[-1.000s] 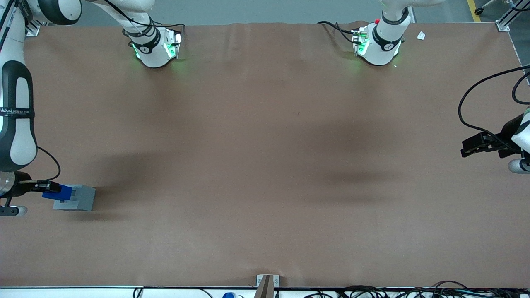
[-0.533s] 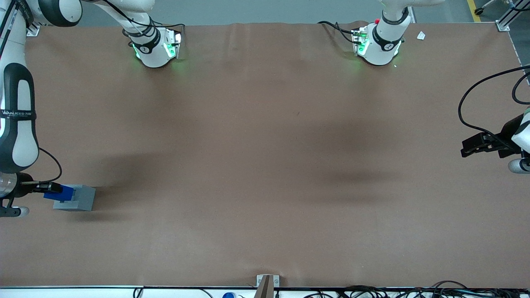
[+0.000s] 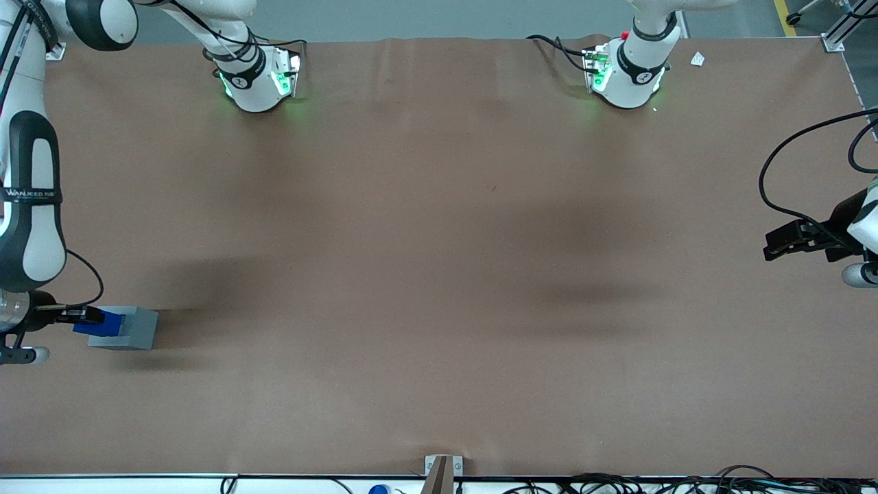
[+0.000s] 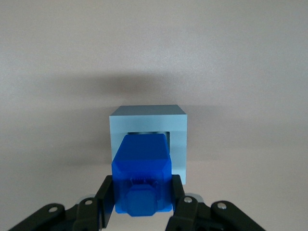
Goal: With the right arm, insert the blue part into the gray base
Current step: 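Lower the blue block into the gray base's opening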
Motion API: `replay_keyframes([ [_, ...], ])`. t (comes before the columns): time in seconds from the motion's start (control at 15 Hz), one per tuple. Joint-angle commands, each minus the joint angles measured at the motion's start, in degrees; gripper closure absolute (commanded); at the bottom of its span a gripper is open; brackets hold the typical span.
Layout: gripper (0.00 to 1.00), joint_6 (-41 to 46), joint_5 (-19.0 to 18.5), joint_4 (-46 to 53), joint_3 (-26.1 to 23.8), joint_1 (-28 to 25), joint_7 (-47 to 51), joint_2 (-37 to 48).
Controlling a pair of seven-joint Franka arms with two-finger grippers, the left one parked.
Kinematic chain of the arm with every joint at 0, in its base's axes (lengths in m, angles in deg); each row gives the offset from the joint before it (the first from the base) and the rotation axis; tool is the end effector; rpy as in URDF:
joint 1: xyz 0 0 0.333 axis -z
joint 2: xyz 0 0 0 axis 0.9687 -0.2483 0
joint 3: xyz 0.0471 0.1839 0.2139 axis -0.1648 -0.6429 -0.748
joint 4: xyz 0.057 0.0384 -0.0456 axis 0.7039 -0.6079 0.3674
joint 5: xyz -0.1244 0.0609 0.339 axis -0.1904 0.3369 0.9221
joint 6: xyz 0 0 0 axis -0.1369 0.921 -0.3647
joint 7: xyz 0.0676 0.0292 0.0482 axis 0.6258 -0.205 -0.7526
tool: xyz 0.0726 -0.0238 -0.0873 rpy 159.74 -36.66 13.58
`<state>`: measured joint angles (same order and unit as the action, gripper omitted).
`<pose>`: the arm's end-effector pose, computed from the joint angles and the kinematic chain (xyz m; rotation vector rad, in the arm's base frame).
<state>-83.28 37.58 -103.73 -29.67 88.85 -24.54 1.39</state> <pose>0.6586 -0.1935 0.3019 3.1105 -0.0104 -0.1124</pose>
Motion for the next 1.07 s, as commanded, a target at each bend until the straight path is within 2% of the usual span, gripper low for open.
replay_keyframes([
  [0.0,1.00,0.0,-0.8,1.7,0.0,0.0,1.2,-1.2],
  [1.0,0.99,-1.0,-0.8,1.7,0.0,0.1,1.2,-2.1],
])
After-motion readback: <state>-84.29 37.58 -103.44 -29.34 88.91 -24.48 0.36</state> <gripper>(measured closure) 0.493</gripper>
